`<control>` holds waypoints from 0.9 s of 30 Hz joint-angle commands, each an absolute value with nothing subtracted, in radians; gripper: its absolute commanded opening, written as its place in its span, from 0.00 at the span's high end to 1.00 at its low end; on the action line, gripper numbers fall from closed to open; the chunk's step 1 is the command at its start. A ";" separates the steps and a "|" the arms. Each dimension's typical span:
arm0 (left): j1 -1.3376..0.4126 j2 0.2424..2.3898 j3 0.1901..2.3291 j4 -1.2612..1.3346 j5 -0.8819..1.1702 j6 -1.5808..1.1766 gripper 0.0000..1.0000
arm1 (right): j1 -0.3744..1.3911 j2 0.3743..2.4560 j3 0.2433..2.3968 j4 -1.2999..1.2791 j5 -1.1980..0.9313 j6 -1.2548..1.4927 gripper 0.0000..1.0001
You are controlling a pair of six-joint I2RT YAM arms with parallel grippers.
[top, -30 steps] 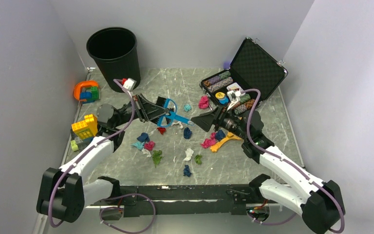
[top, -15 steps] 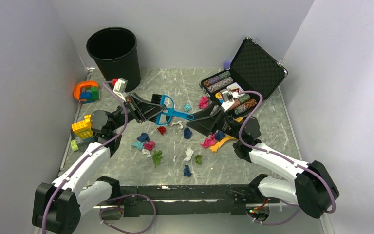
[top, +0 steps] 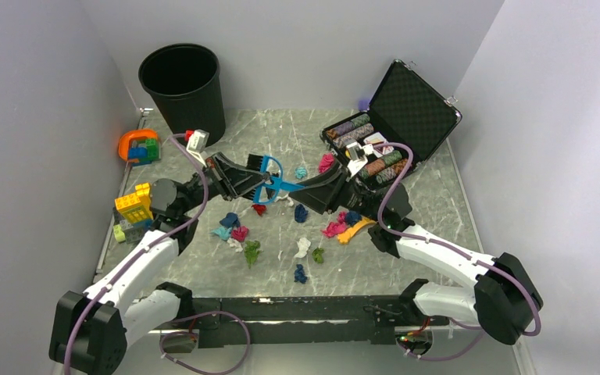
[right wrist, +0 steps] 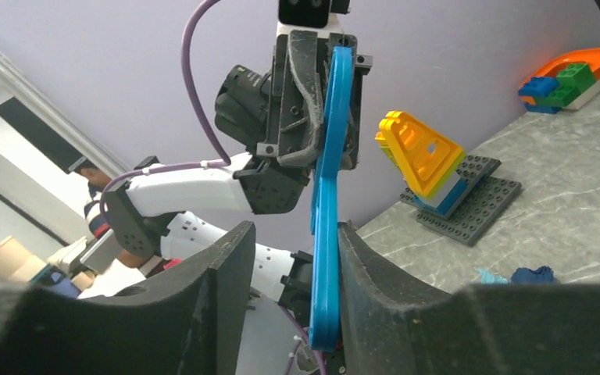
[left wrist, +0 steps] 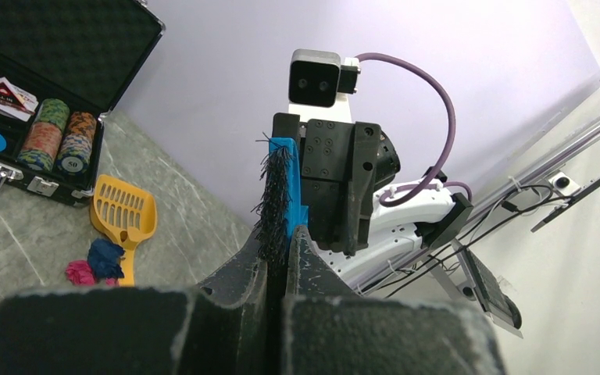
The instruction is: Sweep away the paper scraps from the table
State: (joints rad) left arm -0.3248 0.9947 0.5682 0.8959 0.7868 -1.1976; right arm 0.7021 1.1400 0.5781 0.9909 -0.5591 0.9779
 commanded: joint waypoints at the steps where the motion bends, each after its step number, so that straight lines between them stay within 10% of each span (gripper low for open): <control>1: -0.335 0.992 0.554 0.959 0.763 -1.188 1.00 | 0.707 1.128 0.615 1.017 -0.503 0.943 0.59; 14: -0.352 0.994 0.550 0.937 0.744 -1.156 1.00 | 0.711 1.170 0.654 0.955 -0.493 0.930 0.70; 20: -0.353 1.002 0.552 0.946 0.750 -1.149 0.99 | 0.712 1.169 0.656 0.899 -0.478 0.930 1.00; 23: -0.341 0.974 0.604 0.742 0.747 -1.056 0.31 | 0.703 1.109 0.653 0.742 -0.421 0.896 1.00; 27: -0.324 0.870 0.702 0.239 0.561 -0.812 0.01 | 0.691 0.920 0.684 0.240 -0.038 0.807 1.00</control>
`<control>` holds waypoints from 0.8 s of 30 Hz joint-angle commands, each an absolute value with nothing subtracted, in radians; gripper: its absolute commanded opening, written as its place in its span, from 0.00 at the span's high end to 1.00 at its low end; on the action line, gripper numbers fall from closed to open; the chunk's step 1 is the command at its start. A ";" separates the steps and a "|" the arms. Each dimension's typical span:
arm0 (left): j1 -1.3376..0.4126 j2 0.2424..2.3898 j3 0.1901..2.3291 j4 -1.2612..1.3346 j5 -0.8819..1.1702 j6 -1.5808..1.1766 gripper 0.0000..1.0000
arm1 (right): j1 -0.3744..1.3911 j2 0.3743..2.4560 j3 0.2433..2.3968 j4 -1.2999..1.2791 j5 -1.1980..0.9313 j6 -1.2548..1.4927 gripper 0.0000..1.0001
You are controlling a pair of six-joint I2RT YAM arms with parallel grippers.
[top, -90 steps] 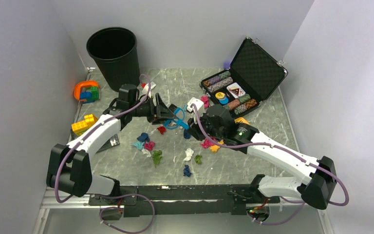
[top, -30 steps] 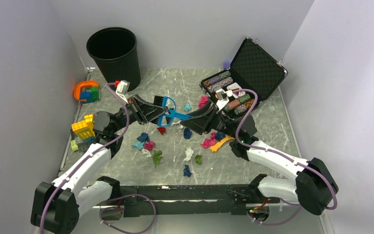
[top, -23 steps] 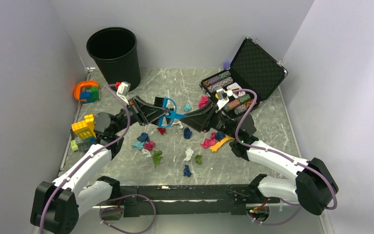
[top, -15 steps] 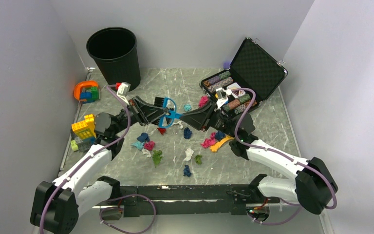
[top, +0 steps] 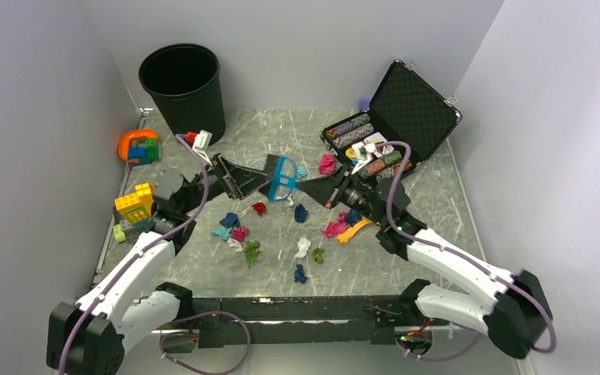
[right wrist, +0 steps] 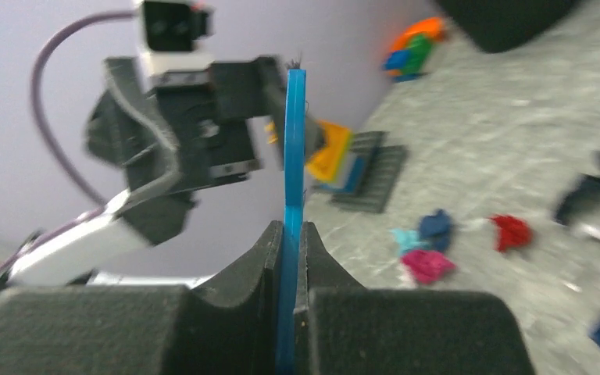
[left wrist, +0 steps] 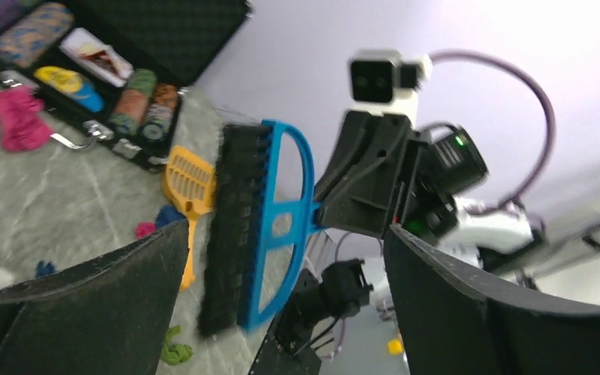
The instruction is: Sweep away the paper scraps from the table
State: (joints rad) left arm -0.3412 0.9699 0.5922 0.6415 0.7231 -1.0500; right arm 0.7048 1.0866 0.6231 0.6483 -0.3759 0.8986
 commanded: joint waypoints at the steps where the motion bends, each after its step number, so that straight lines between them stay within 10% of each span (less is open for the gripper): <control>1: -0.324 0.846 0.724 0.137 0.493 -0.742 0.01 | 0.689 0.873 0.693 0.124 0.079 0.805 1.00; 10: -0.507 0.982 0.925 -0.280 0.038 -0.420 0.03 | 0.677 0.685 0.825 -0.696 0.718 0.897 1.00; 24: -1.165 1.630 1.331 -0.315 -0.106 -0.038 0.26 | 0.591 0.764 1.048 -1.046 0.737 0.815 1.00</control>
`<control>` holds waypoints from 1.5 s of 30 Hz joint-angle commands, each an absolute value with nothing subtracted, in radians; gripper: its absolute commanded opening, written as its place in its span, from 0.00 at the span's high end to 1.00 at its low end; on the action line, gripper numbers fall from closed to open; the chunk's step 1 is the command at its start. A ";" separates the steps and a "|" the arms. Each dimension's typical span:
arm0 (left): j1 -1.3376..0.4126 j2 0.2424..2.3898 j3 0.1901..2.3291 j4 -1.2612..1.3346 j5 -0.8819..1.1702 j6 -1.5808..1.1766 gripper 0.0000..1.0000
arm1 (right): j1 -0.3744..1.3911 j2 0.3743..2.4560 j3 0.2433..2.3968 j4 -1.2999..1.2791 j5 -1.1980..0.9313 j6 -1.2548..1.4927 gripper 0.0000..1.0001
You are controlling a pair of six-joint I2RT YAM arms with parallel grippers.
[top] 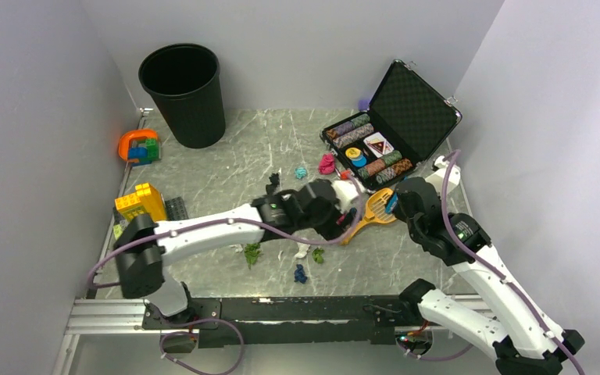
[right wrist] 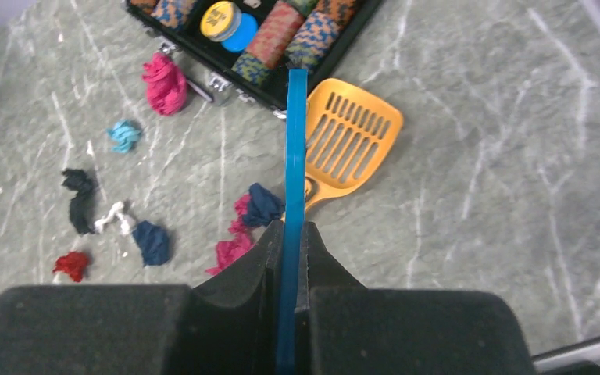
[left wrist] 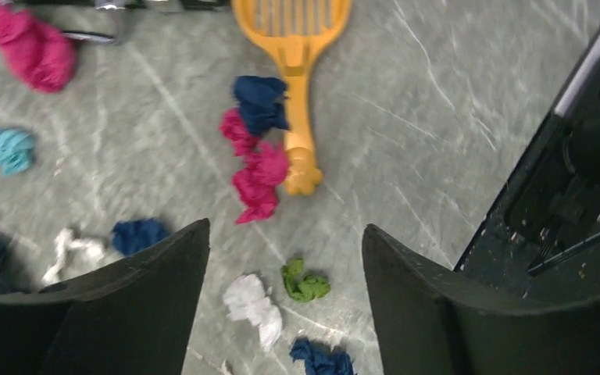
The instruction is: Sweep away the paper scraps from the table
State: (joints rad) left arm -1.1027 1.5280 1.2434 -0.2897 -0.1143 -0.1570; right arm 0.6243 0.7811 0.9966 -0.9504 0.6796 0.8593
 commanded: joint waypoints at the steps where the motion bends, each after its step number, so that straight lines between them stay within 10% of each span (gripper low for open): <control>1: -1.172 1.667 1.356 -0.322 -0.091 -0.040 0.29 | 0.581 0.756 1.046 -1.047 0.745 0.815 1.00; 23: -1.070 2.041 1.574 -0.242 0.188 -0.154 0.44 | 0.571 0.571 1.007 -1.025 0.808 0.821 1.00; 45: -1.039 2.206 1.688 -0.323 0.266 -0.149 0.33 | 0.571 0.595 1.026 -0.999 0.776 0.785 1.00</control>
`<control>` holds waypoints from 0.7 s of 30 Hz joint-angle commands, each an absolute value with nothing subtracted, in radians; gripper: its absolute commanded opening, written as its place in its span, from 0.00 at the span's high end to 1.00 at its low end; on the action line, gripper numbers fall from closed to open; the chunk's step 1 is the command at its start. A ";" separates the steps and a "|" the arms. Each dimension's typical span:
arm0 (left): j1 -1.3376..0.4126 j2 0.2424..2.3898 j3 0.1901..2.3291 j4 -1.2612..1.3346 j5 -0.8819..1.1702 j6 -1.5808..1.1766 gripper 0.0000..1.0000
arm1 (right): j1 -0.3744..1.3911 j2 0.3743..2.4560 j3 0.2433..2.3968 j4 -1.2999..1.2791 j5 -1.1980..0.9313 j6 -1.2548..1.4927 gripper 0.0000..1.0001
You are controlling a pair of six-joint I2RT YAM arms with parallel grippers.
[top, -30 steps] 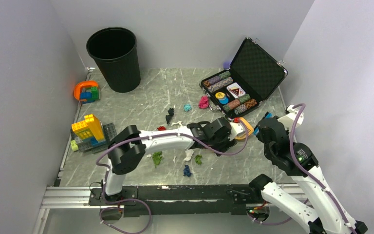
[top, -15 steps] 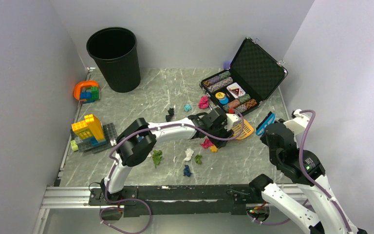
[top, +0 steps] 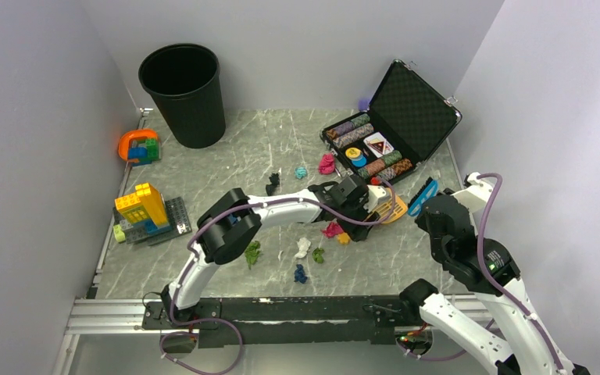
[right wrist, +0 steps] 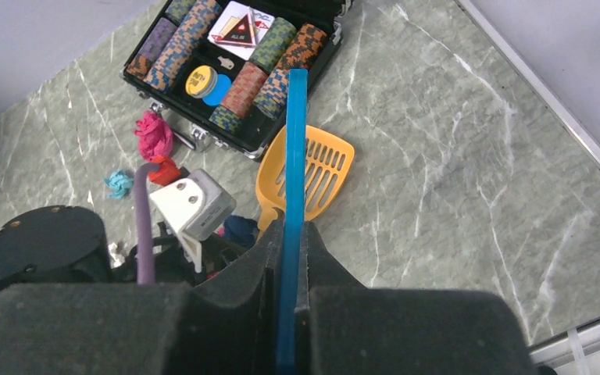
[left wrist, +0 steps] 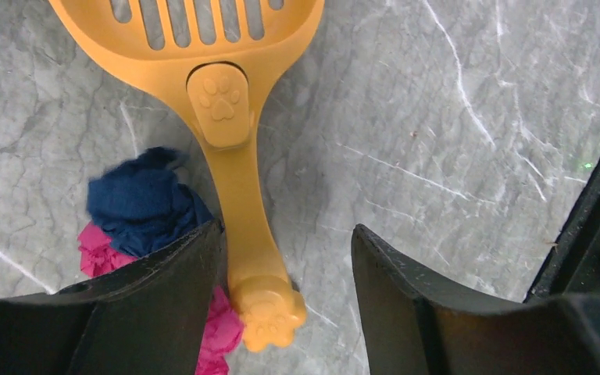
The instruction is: Sweep away the paper scraps from the table
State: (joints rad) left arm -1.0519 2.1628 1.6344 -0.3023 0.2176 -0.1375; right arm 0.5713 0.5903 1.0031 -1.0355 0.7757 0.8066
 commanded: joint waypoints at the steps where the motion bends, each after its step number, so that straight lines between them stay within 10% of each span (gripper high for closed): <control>1: -1.038 2.212 1.692 -0.327 0.266 -0.150 0.33 | 0.570 0.595 1.028 -1.001 0.777 0.786 1.00; 21: -1.042 2.068 1.588 -0.297 0.163 -0.126 0.28 | 0.571 0.585 1.022 -1.003 0.756 0.787 1.00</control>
